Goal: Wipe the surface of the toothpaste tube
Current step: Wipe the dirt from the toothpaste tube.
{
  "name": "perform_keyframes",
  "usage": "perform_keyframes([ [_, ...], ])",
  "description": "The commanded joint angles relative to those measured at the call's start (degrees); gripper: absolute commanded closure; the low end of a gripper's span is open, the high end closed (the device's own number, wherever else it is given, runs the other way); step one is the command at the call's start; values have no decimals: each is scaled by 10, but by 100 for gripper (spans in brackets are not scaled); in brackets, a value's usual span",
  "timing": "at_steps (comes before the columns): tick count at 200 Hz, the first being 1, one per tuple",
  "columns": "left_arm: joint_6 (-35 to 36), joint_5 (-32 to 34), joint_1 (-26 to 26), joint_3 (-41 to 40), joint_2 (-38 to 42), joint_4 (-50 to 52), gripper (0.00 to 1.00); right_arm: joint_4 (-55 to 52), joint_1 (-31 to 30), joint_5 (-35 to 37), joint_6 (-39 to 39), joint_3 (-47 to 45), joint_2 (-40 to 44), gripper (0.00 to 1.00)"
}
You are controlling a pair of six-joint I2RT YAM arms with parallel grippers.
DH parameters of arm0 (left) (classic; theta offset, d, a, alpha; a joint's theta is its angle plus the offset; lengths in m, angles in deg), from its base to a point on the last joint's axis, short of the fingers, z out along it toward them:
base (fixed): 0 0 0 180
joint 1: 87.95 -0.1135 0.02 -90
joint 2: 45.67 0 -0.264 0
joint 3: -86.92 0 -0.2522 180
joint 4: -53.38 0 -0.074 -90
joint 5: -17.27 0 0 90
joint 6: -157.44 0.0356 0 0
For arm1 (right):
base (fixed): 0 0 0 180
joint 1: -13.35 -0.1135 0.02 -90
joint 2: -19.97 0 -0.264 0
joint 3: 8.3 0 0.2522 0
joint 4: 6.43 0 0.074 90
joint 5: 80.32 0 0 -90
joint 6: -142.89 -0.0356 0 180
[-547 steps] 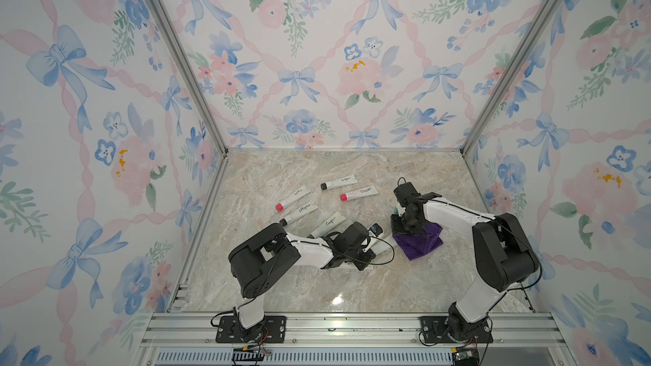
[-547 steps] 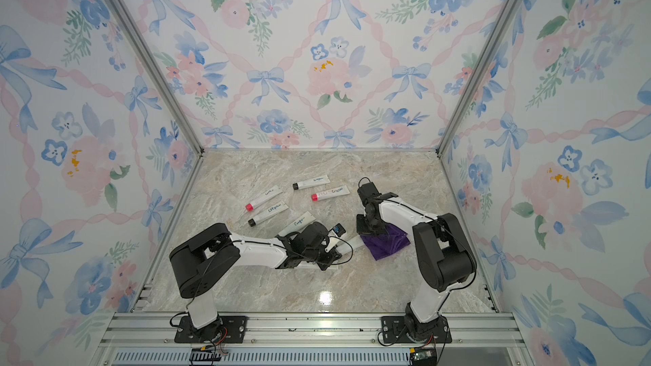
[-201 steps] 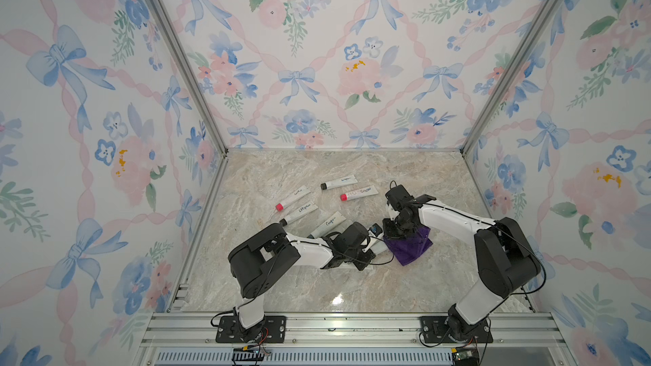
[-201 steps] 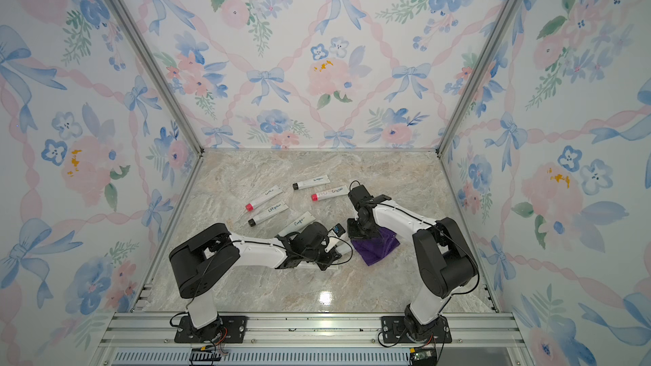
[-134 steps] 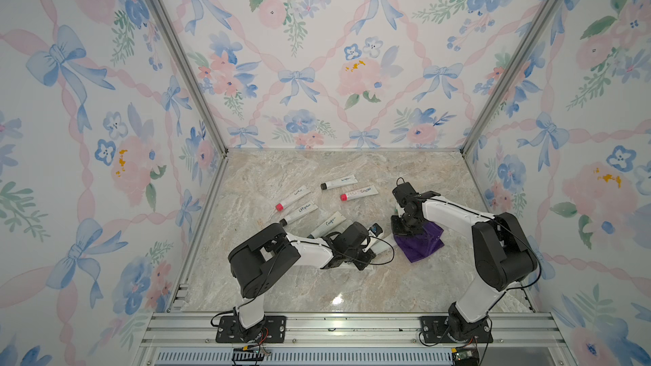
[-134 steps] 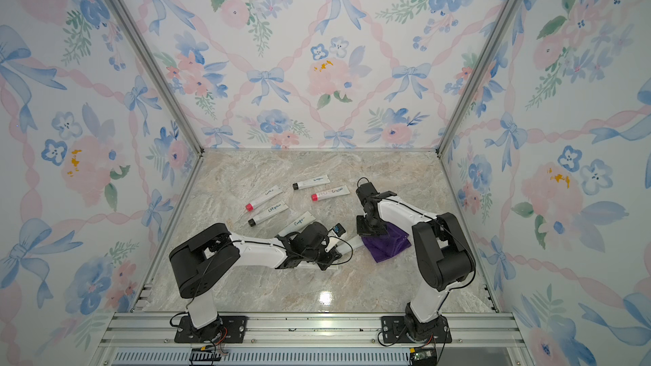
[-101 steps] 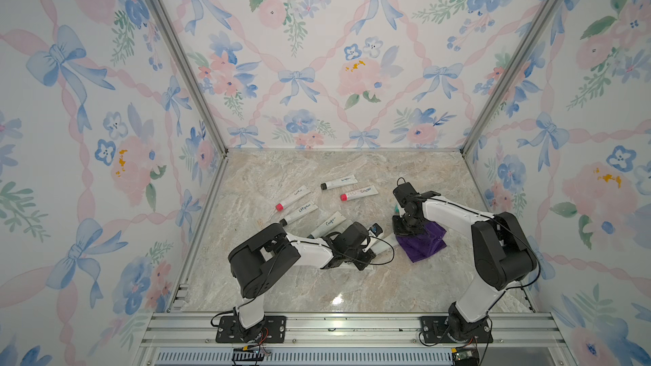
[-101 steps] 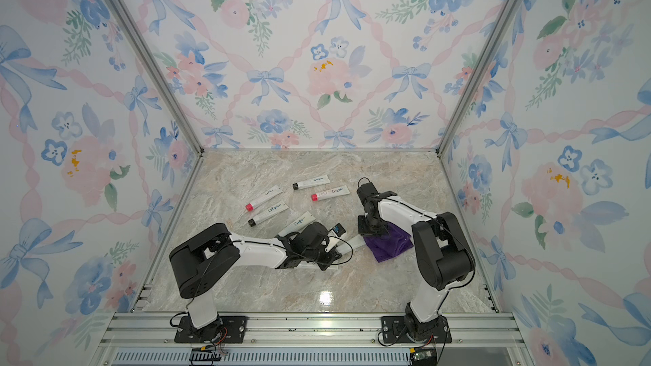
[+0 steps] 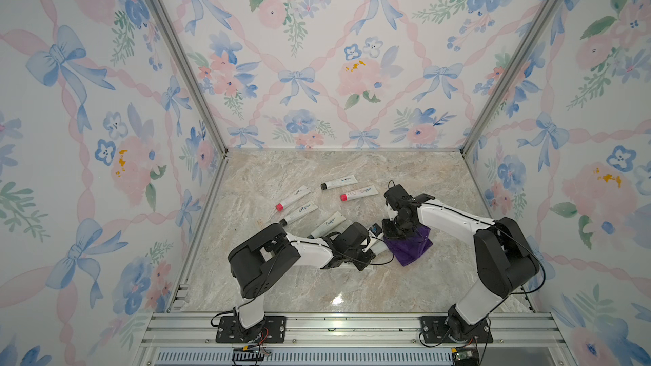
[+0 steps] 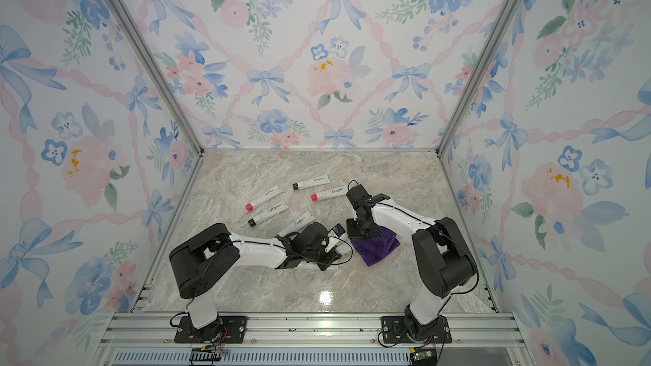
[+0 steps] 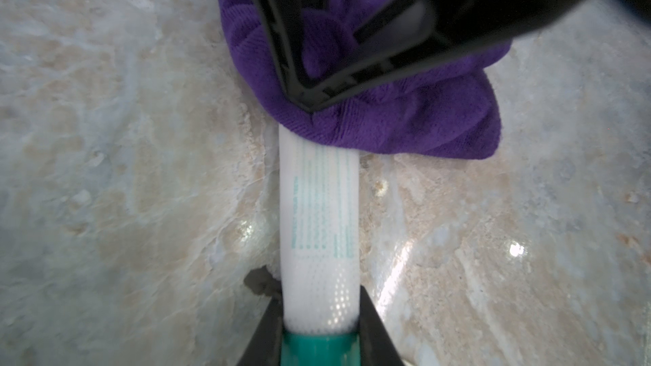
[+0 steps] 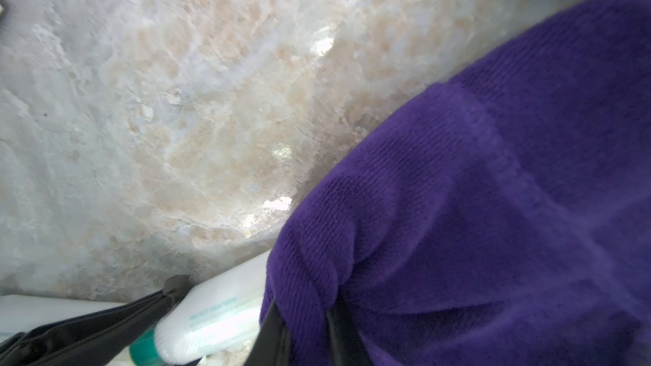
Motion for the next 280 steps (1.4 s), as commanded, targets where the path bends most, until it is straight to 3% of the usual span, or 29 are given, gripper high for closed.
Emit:
perform_keyframes([
  [1,-7,12,-2,-4,4,0,82,-26,5,-31,-1,-6,-11,83],
  [69,-7,14,-2,-5,3,0,82,-35,79,75,14,2,-55,83],
  [117,-7,13,-3,-5,1,0,82,-43,71,89,13,7,-52,83],
  [188,-7,13,-3,-4,4,0,82,-8,-18,-53,-12,-24,-10,83],
  [225,-7,13,-2,-4,4,0,82,12,-29,-100,-20,-48,17,83],
  [254,-7,13,-3,-4,3,0,82,-5,4,-59,-5,-40,0,83],
  [280,-7,15,-2,-7,5,0,82,-42,33,32,11,-14,-23,83],
])
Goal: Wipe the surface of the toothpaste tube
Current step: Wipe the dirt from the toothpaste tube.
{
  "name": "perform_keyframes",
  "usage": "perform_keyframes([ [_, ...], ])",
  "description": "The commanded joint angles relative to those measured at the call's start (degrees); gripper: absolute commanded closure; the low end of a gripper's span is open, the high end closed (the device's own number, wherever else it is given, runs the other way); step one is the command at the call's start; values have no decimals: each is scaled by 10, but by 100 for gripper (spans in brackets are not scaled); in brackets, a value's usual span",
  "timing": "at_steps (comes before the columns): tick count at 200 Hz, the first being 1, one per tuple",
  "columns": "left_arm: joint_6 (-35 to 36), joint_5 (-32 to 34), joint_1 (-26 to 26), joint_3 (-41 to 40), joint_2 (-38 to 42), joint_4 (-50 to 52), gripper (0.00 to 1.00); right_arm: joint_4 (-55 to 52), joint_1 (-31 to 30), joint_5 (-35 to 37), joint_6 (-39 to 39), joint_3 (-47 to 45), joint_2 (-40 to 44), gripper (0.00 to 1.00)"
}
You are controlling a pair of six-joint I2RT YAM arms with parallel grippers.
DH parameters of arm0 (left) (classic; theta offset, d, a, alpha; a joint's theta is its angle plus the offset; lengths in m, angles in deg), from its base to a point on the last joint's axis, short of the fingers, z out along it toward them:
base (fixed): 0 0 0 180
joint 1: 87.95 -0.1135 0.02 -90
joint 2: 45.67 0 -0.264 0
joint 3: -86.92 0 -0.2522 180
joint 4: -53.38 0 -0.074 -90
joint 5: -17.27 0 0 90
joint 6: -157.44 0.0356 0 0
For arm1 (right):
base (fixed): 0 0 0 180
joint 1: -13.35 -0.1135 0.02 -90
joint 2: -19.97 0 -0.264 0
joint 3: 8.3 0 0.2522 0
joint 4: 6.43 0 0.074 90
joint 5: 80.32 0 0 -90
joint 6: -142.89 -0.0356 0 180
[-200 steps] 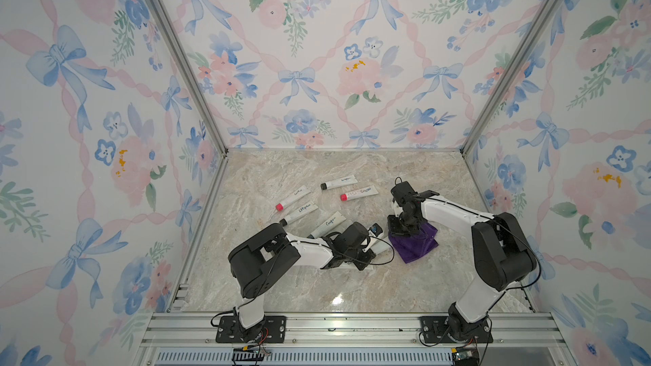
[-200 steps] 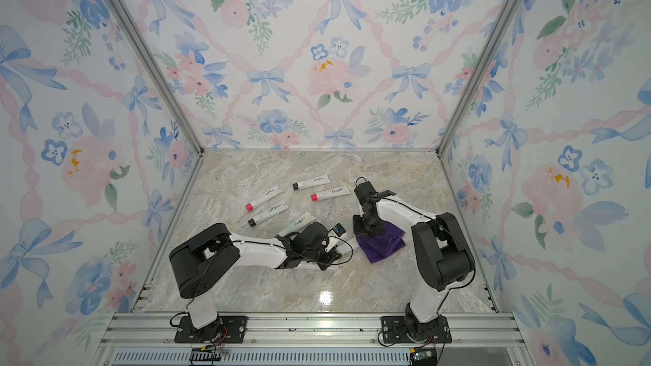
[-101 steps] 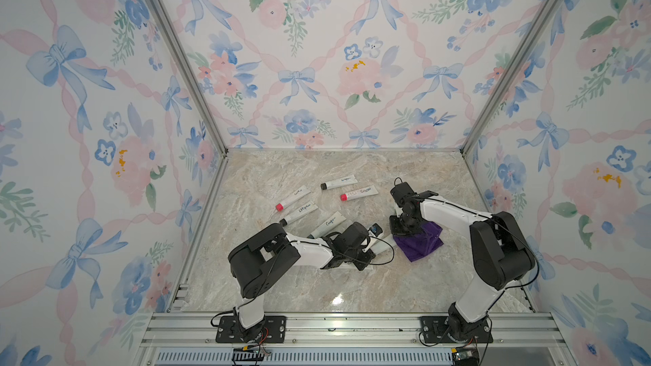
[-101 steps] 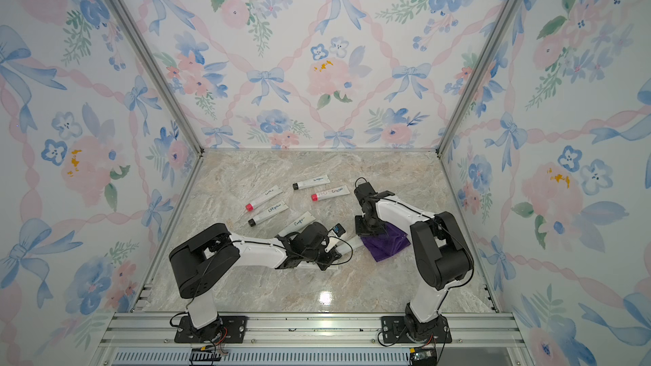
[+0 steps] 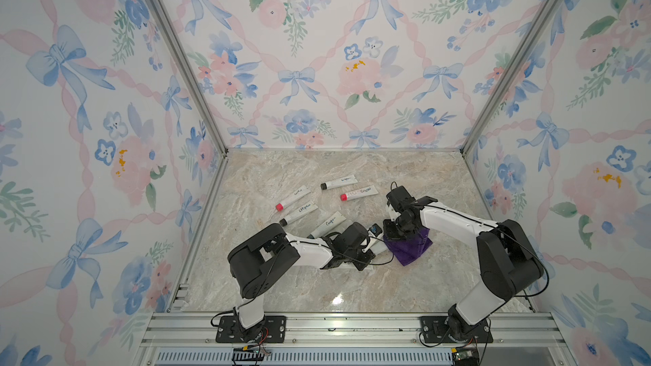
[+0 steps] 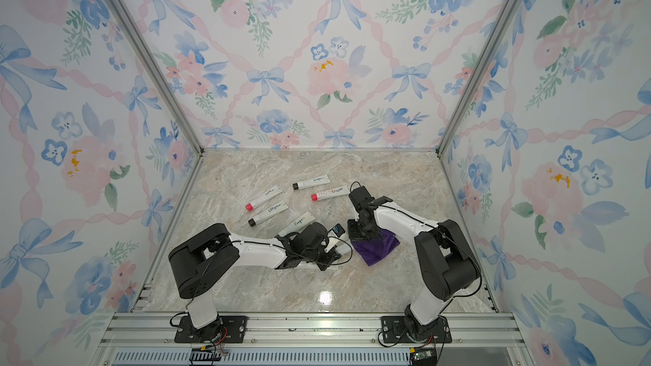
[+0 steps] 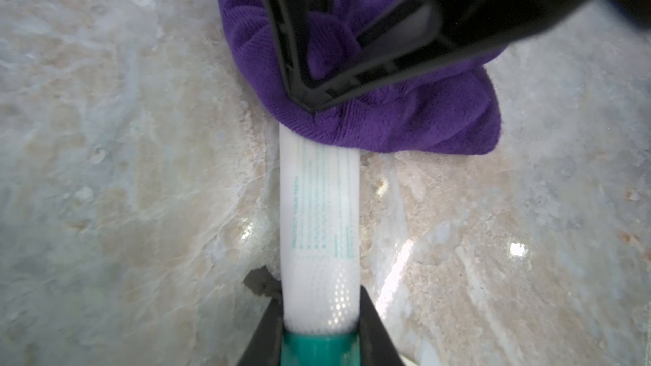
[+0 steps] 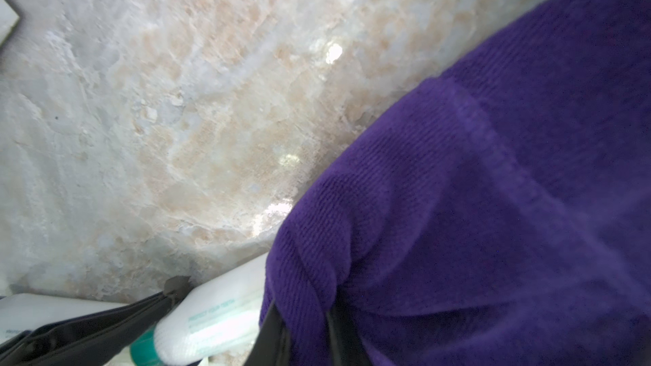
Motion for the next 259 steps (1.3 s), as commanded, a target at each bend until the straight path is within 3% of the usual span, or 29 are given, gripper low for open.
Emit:
perform_keyframes([
  [1,-7,13,-2,-4,3,0,82,-69,20,45,15,11,-36,83],
  [38,-7,14,-2,-4,3,-1,82,-81,51,100,19,23,-43,83],
  [60,-7,13,-2,-3,2,-1,83,-77,55,98,17,23,-41,83],
  [120,-7,12,-2,-3,4,-1,82,-15,18,-61,-6,-11,-5,83],
  [170,-9,18,-2,-4,5,-1,83,18,-12,-131,-32,-36,43,83],
  [219,-17,46,-11,-16,19,2,83,-15,34,27,-54,-65,101,83],
  [259,-25,34,-44,-16,33,8,83,-30,85,79,-60,-87,171,83],
])
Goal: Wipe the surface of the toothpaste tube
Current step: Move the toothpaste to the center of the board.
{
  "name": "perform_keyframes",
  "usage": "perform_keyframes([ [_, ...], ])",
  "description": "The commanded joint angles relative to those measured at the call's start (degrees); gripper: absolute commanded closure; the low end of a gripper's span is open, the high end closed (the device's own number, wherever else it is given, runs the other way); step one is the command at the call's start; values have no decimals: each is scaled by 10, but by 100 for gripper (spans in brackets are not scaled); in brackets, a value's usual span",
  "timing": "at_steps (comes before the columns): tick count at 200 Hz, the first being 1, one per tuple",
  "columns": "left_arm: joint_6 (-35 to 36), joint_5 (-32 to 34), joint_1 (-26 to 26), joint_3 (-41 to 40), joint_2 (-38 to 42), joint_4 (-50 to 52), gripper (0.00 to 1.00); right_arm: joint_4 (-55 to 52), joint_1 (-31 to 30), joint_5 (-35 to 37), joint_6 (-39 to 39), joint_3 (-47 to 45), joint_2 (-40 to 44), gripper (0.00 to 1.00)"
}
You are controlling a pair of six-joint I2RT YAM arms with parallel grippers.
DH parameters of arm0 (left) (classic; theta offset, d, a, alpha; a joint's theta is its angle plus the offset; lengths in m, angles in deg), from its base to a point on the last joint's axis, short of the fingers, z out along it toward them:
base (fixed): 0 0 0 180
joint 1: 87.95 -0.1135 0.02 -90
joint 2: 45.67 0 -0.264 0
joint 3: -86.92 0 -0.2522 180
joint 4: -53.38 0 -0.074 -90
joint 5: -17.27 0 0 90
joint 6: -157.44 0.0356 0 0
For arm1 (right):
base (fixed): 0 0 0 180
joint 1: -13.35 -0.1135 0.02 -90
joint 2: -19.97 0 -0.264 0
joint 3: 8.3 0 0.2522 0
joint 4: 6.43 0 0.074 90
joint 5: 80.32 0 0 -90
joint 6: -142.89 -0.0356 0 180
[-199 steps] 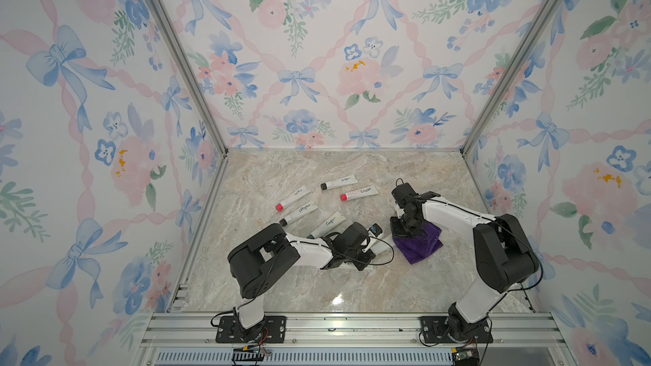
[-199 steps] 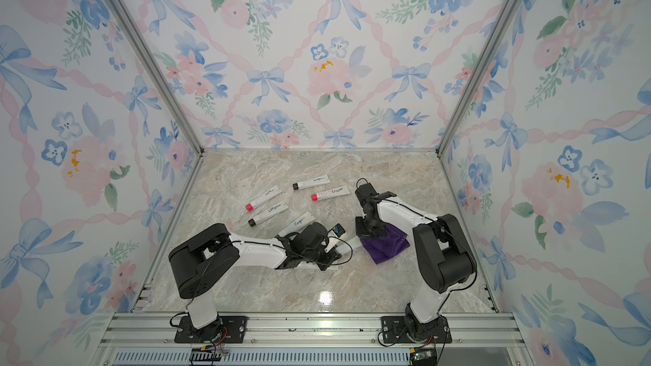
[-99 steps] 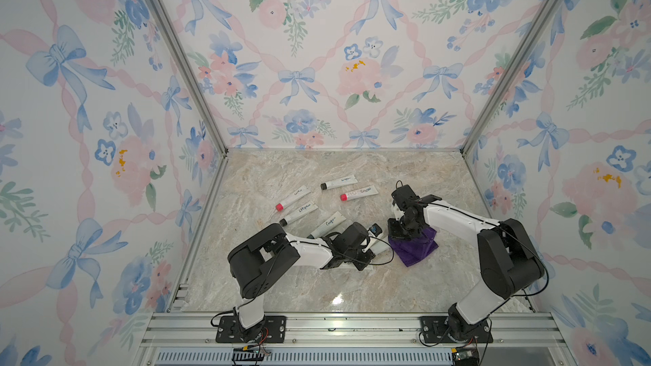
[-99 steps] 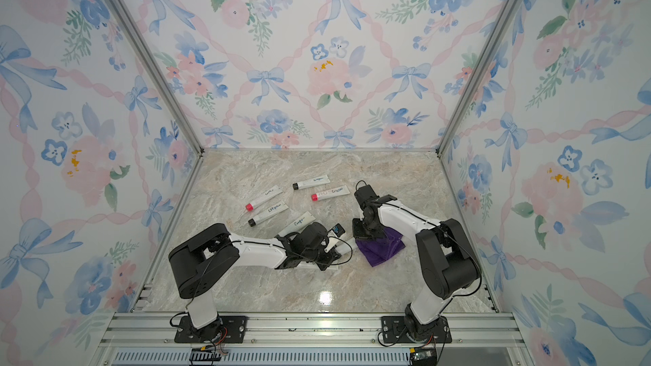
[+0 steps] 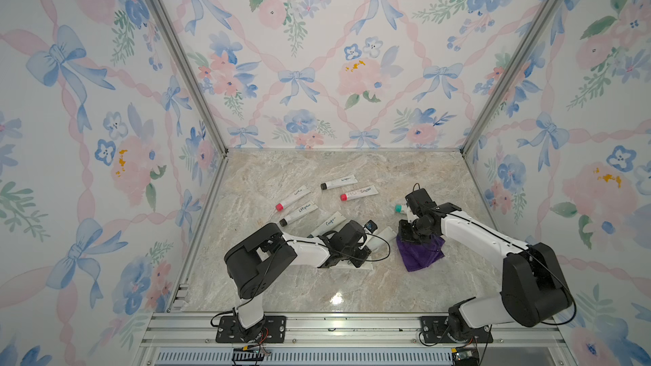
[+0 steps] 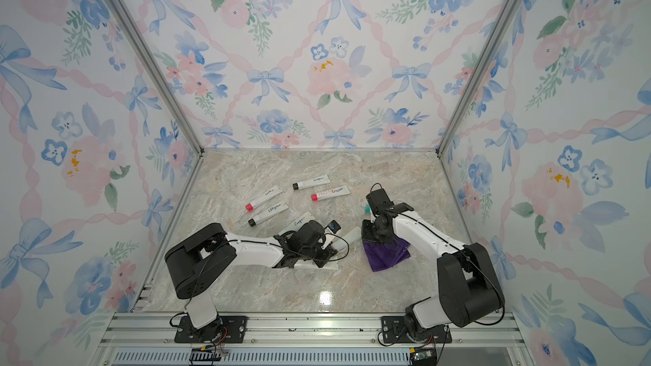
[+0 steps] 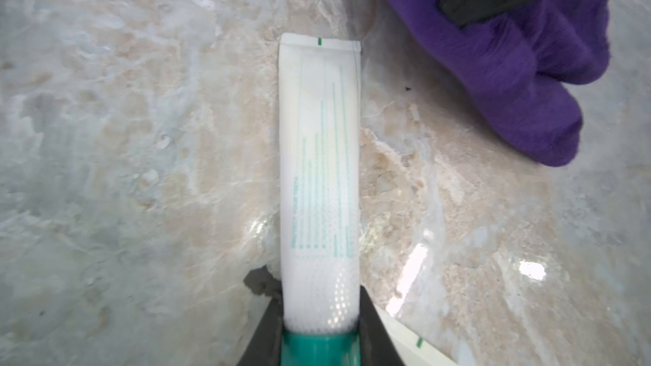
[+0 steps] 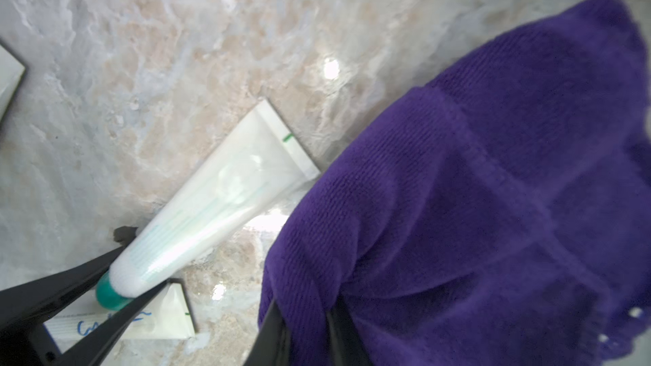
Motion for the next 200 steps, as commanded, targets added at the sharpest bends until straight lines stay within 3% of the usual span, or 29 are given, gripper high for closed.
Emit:
perform_keyframes([
  [1,-13,7,-21,-4,19,8,83,-22,22,61,-15,-11,39,83],
  [31,-7,2,-24,21,7,20,83,-18,37,74,-19,-27,63,82],
  [105,8,-88,-10,141,-88,41,80,-2,28,66,-30,-59,82,82],
  [200,4,-91,10,351,-254,85,80,7,7,66,-40,-87,104,82],
])
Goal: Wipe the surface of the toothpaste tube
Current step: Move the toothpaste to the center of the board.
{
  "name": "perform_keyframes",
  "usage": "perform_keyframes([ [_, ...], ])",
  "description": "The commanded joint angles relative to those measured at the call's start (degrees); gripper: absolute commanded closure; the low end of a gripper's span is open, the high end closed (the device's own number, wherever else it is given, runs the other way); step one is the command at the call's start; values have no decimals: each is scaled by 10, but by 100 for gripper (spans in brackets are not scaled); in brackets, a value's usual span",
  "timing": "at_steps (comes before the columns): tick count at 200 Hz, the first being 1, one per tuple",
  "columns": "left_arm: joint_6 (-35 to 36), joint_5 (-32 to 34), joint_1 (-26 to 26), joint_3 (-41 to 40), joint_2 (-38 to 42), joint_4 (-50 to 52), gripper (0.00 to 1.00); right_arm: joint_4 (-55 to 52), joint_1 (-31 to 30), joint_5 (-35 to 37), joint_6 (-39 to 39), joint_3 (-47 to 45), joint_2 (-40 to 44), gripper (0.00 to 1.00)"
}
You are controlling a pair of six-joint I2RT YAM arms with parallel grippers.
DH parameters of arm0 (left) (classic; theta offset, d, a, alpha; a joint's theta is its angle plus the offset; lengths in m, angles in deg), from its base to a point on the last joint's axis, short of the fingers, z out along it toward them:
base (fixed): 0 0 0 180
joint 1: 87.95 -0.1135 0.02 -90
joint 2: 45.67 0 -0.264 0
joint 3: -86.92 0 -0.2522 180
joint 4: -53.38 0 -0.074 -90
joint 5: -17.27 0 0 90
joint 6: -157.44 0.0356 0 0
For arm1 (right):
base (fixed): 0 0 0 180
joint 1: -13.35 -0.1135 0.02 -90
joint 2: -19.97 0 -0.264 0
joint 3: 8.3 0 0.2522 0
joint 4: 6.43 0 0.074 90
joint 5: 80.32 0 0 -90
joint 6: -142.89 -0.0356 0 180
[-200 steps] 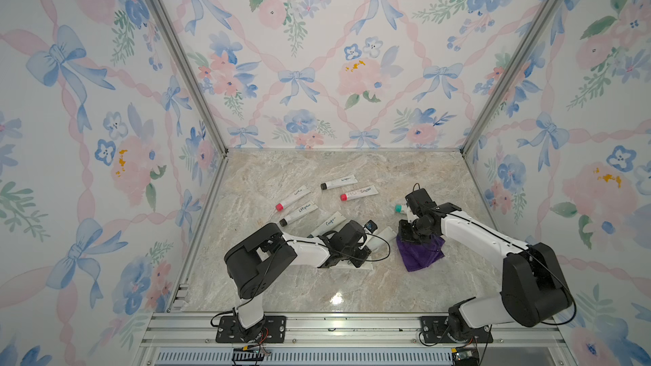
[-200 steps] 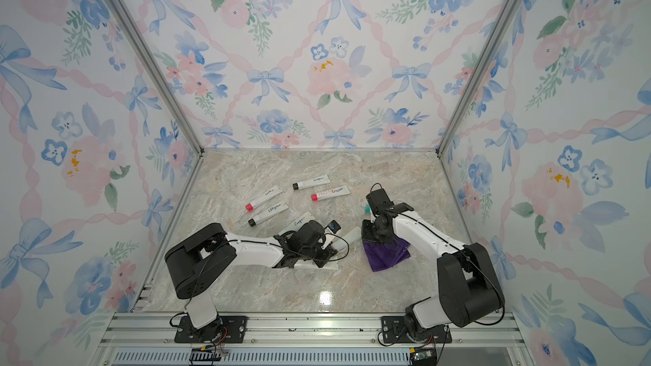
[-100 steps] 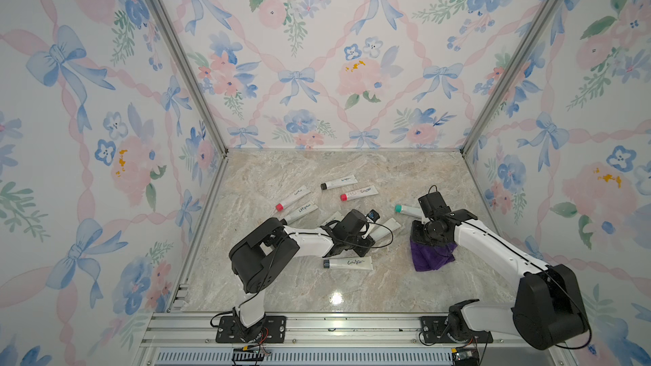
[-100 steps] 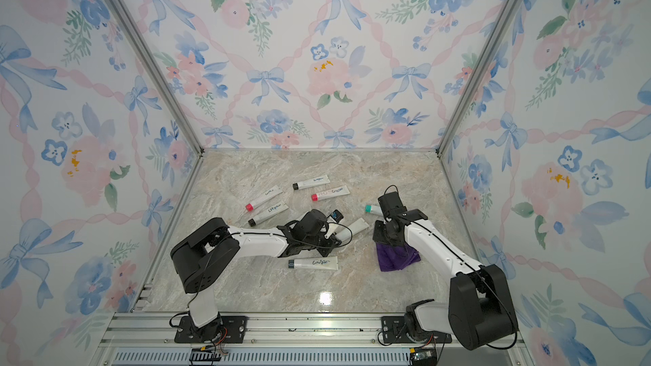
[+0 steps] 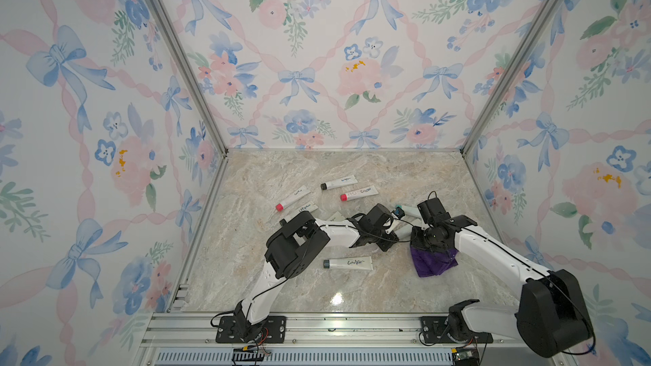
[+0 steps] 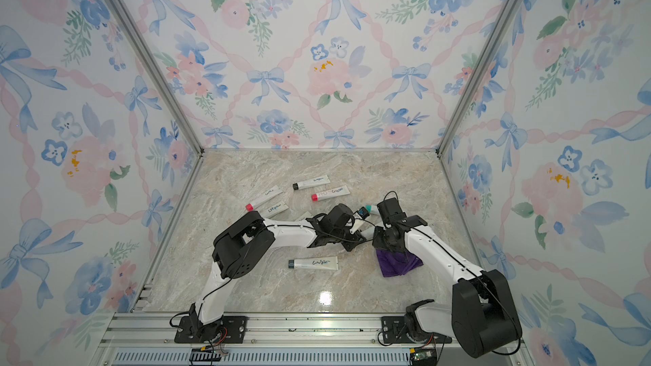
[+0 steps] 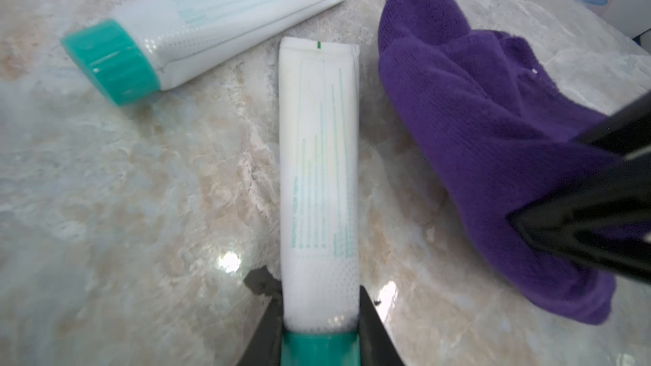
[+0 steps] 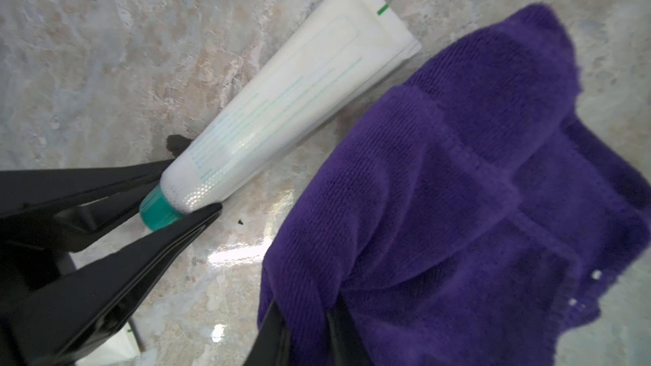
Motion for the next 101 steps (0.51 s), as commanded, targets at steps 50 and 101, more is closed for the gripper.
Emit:
perform_keyframes([
  [50,-23,26,-1,127,-91,26,80,1,-12,7,-10,-8,19,82],
  [101,-34,69,-12,153,-110,29,80,2,-12,8,-8,-11,23,82],
])
